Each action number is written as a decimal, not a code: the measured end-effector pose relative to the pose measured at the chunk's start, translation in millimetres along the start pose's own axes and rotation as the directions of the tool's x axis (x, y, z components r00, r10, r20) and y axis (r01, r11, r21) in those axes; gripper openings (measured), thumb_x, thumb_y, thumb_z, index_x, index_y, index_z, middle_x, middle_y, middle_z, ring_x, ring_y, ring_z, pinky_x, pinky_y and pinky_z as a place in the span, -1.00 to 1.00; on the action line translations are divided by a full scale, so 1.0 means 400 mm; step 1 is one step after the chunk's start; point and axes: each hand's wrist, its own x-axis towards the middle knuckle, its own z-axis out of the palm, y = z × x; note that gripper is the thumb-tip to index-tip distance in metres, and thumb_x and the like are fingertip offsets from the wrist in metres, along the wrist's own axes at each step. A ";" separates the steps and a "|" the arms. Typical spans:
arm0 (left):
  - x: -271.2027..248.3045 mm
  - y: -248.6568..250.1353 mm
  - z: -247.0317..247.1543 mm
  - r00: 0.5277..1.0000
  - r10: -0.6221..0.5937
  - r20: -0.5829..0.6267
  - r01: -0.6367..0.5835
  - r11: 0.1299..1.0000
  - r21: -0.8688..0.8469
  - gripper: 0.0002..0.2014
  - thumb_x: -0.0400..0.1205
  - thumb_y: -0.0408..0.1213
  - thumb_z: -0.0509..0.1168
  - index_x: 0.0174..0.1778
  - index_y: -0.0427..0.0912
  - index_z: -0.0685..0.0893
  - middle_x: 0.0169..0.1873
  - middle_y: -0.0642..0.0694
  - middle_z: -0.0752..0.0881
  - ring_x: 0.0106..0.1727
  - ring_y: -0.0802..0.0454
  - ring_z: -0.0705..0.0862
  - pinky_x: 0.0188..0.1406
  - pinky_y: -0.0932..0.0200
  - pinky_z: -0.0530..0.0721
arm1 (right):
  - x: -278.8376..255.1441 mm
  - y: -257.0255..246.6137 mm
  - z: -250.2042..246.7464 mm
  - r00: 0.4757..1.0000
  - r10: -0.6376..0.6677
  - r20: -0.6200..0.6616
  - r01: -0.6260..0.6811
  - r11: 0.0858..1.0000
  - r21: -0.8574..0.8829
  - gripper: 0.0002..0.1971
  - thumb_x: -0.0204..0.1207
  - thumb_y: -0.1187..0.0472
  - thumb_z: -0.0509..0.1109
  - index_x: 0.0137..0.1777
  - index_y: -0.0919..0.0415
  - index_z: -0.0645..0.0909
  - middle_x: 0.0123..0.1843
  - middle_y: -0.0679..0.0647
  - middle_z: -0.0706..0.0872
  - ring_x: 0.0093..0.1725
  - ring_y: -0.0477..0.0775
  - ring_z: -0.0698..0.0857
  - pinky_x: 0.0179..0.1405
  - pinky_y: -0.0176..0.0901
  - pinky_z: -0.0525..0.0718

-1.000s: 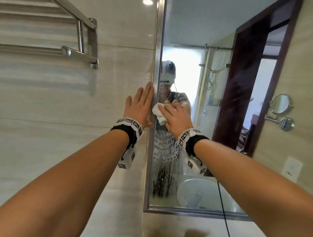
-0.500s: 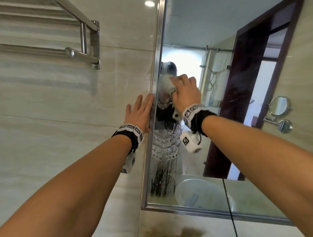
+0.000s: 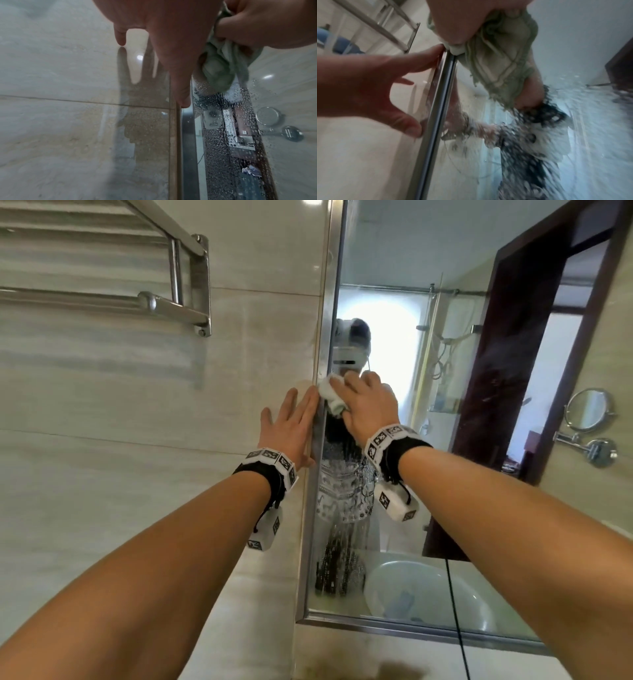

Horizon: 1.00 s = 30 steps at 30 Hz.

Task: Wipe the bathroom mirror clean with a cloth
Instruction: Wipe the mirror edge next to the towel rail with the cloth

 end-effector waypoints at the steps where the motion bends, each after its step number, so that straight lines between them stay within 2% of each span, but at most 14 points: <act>1: -0.002 0.003 -0.002 1.000 -0.006 0.003 0.006 1.000 -0.010 0.43 0.29 0.05 0.65 0.69 -0.01 -0.44 0.73 0.08 -0.26 0.75 -0.12 -0.20 0.56 -0.48 0.19 | -0.020 0.002 0.001 0.998 -0.040 0.050 0.041 0.999 -0.015 -0.44 0.44 0.17 0.44 0.47 0.05 0.48 0.27 0.11 0.60 0.18 0.31 0.54 -0.11 0.13 0.66; 3: -0.005 0.014 -0.012 1.000 -0.020 0.013 0.020 0.999 -0.039 0.40 0.33 -0.02 0.65 0.69 -0.01 -0.42 0.74 0.06 -0.23 0.75 -0.13 -0.18 0.56 -0.49 0.18 | -0.068 -0.002 0.003 0.982 -0.089 0.170 0.094 0.995 -0.022 -0.45 0.43 0.16 0.41 0.46 0.00 0.48 0.28 0.11 0.57 0.24 0.32 0.50 -0.03 0.17 0.63; 6: -0.010 0.027 -0.041 0.999 -0.026 0.047 0.028 0.999 -0.035 0.32 0.40 -0.01 0.61 0.71 -0.07 -0.37 0.75 -0.01 -0.15 0.75 -0.16 -0.11 0.57 -0.45 0.20 | -0.097 -0.012 -0.007 0.959 -0.065 0.275 0.063 0.998 0.016 -0.49 0.46 0.13 0.37 0.45 -0.12 0.50 0.29 0.04 0.57 0.31 0.29 0.48 0.16 0.21 0.57; 8: -0.010 0.029 -0.064 0.999 -0.019 0.046 0.020 1.000 -0.020 0.29 0.39 0.06 0.60 0.73 -0.08 -0.29 0.75 -0.04 -0.10 0.74 -0.16 -0.05 0.57 -0.43 0.23 | -0.087 -0.011 -0.024 0.958 -0.026 0.286 -0.007 0.993 0.115 -0.53 0.48 0.12 0.34 0.40 -0.18 0.56 0.29 -0.04 0.60 0.32 0.23 0.49 0.26 0.22 0.53; 11: -0.012 0.029 -0.091 0.996 0.038 -0.078 -0.044 0.996 -0.076 0.25 0.30 0.19 0.60 0.75 -0.05 -0.05 0.72 -0.06 0.02 0.71 -0.15 0.06 0.50 -0.35 0.32 | -0.065 0.000 -0.053 0.954 0.067 0.291 -0.168 0.926 0.337 -0.53 0.36 0.03 0.39 0.32 -0.13 0.59 0.29 -0.09 0.67 0.34 0.12 0.57 0.36 0.15 0.52; 13: -0.012 0.038 -0.123 0.981 0.129 -0.143 -0.144 0.985 -0.100 0.10 0.32 0.22 0.56 0.70 -0.02 0.16 0.67 -0.04 0.20 0.65 -0.12 0.20 0.48 -0.28 0.37 | -0.053 0.006 -0.077 0.951 0.111 0.288 -0.234 0.867 0.439 -0.44 0.24 -0.02 0.46 0.30 -0.12 0.53 0.23 -0.09 0.67 0.26 0.07 0.61 0.28 0.11 0.59; 16: 0.000 0.059 -0.174 0.972 0.197 -0.126 -0.215 0.966 -0.146 -0.37 0.50 0.08 0.49 0.45 -0.03 0.52 0.41 -0.05 0.57 0.39 -0.09 0.53 0.33 -0.08 0.51 | -0.039 0.015 -0.120 0.952 0.162 0.261 -0.281 0.804 0.524 -0.47 0.23 0.07 0.56 0.21 -0.08 0.50 0.09 -0.11 0.63 0.09 -0.04 0.60 0.09 -0.07 0.59; 18: 0.012 0.068 -0.199 0.979 0.176 -0.102 -0.196 0.951 -0.240 -0.54 0.59 -0.05 0.44 0.38 -0.06 0.58 0.29 -0.07 0.66 0.23 -0.09 0.64 0.17 0.05 0.56 | -0.031 0.024 -0.150 0.950 0.228 0.215 -0.312 0.730 0.607 -0.56 0.27 0.15 0.57 0.11 -0.07 0.49 0.02 -0.12 0.59 -0.02 -0.09 0.59 -0.01 -0.15 0.59; 20: 0.025 0.079 -0.221 0.984 0.147 -0.101 -0.172 0.931 -0.321 -0.61 0.64 -0.13 0.36 0.39 -0.10 0.58 0.26 -0.11 0.68 0.19 -0.11 0.66 0.11 0.09 0.55 | -0.025 0.035 -0.165 0.946 0.280 0.161 -0.316 0.693 0.648 -0.59 0.34 0.17 0.53 0.17 -0.02 0.54 0.03 -0.12 0.59 -0.03 -0.10 0.61 -0.01 -0.14 0.64; 22: 0.034 0.093 -0.247 0.988 0.100 -0.118 -0.138 0.914 -0.381 -0.65 0.68 -0.20 0.32 0.39 -0.13 0.59 0.21 -0.14 0.71 0.17 -0.12 0.68 0.11 0.10 0.57 | -0.020 0.039 -0.179 0.954 0.272 0.128 -0.293 0.742 0.603 -0.55 0.41 0.14 0.46 0.32 -0.02 0.54 0.16 -0.08 0.60 0.05 -0.04 0.62 0.05 -0.02 0.69; 25: 0.040 0.105 -0.282 0.987 0.024 -0.160 -0.102 0.856 -0.507 -0.65 0.69 -0.26 0.33 0.40 -0.17 0.63 0.21 -0.17 0.75 0.21 -0.13 0.70 0.25 0.04 0.61 | -0.011 0.044 -0.195 0.980 0.097 0.173 -0.155 0.918 0.365 -0.42 0.45 0.01 0.37 0.50 -0.10 0.40 0.29 0.00 0.58 0.11 0.06 0.61 0.08 0.05 0.65; 27: 0.038 0.110 -0.288 0.983 0.020 -0.183 -0.122 0.815 -0.567 -0.67 0.66 -0.24 0.38 0.35 -0.16 0.67 0.21 -0.14 0.76 0.22 -0.10 0.71 0.32 -0.01 0.62 | -0.008 0.048 -0.202 0.970 0.059 0.235 -0.116 0.964 0.240 -0.43 0.43 0.01 0.40 0.46 -0.07 0.40 0.28 0.01 0.59 0.11 0.09 0.64 0.06 0.02 0.62; 30: 0.029 0.112 -0.263 0.978 0.009 -0.208 -0.126 0.823 -0.554 -0.59 0.57 -0.23 0.49 0.34 -0.14 0.65 0.25 -0.09 0.72 0.24 -0.06 0.67 0.31 -0.01 0.63 | -0.020 0.062 -0.195 0.967 0.133 0.217 -0.161 0.980 0.119 -0.54 0.44 0.12 0.44 0.35 0.01 0.48 0.20 0.02 0.56 0.06 0.12 0.62 -0.02 0.00 0.64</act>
